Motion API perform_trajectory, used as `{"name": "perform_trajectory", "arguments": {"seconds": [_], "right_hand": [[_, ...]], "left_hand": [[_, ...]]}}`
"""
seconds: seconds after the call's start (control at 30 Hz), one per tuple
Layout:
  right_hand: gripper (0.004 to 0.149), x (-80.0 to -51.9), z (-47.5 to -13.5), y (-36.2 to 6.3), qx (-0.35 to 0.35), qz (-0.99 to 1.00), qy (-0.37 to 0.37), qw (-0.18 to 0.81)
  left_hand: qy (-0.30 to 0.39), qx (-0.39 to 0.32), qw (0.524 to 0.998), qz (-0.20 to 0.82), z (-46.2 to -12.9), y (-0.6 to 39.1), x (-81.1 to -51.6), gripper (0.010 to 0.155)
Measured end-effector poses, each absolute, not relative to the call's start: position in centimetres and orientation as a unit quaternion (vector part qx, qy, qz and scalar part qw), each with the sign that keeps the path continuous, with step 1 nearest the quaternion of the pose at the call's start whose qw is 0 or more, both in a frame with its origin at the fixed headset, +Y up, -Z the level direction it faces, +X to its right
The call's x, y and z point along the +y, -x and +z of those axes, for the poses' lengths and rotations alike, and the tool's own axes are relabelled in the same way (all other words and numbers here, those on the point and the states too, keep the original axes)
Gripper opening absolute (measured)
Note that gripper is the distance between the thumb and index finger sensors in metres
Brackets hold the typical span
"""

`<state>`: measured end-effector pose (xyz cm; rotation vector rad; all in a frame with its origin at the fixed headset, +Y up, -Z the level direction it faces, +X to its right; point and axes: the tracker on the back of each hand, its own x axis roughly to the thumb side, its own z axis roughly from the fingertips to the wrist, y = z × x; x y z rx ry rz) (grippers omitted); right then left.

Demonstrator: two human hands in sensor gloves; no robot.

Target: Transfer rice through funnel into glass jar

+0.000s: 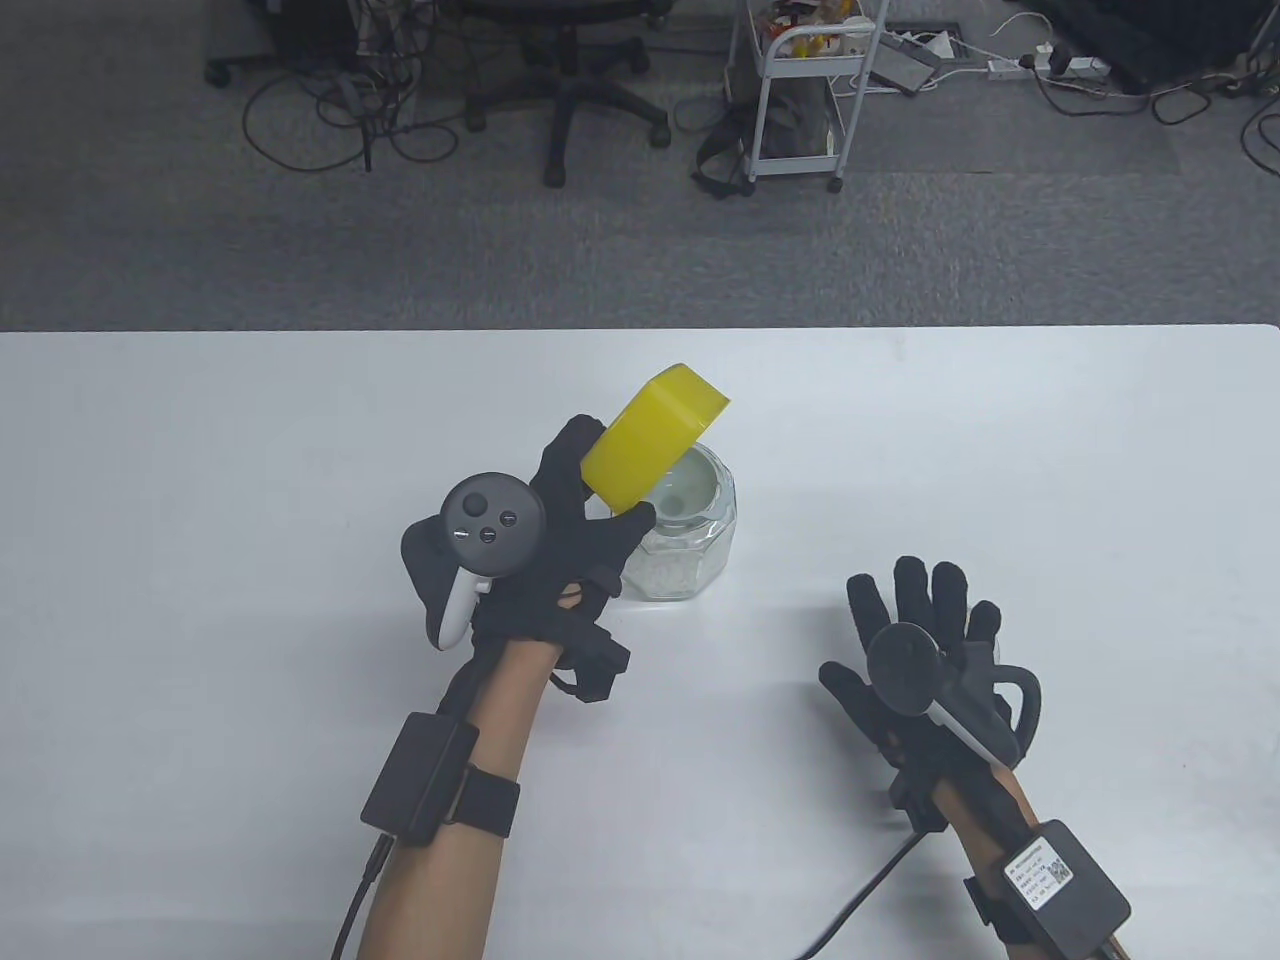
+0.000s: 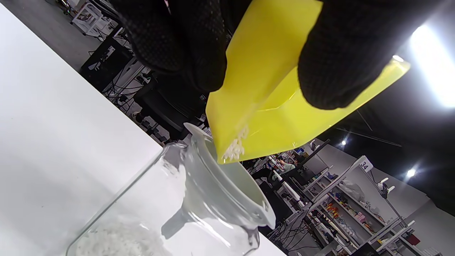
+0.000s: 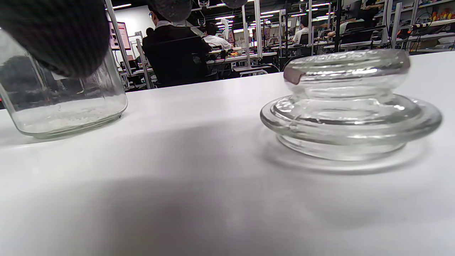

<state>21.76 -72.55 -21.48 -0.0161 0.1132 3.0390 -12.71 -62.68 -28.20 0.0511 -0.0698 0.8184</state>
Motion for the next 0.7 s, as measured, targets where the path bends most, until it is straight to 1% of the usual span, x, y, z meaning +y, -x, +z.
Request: {"name": "perform_trajectory", "arguments": {"seconds": [0.7], "right_hand": [[0.086,-72.54,-21.50,-21.78,0.036,0.998,0.006,0.052]], "left_hand": [[-0.031,-0.048,0.919,0.390,-28.09,12.34,-62.77,0.091]]}}
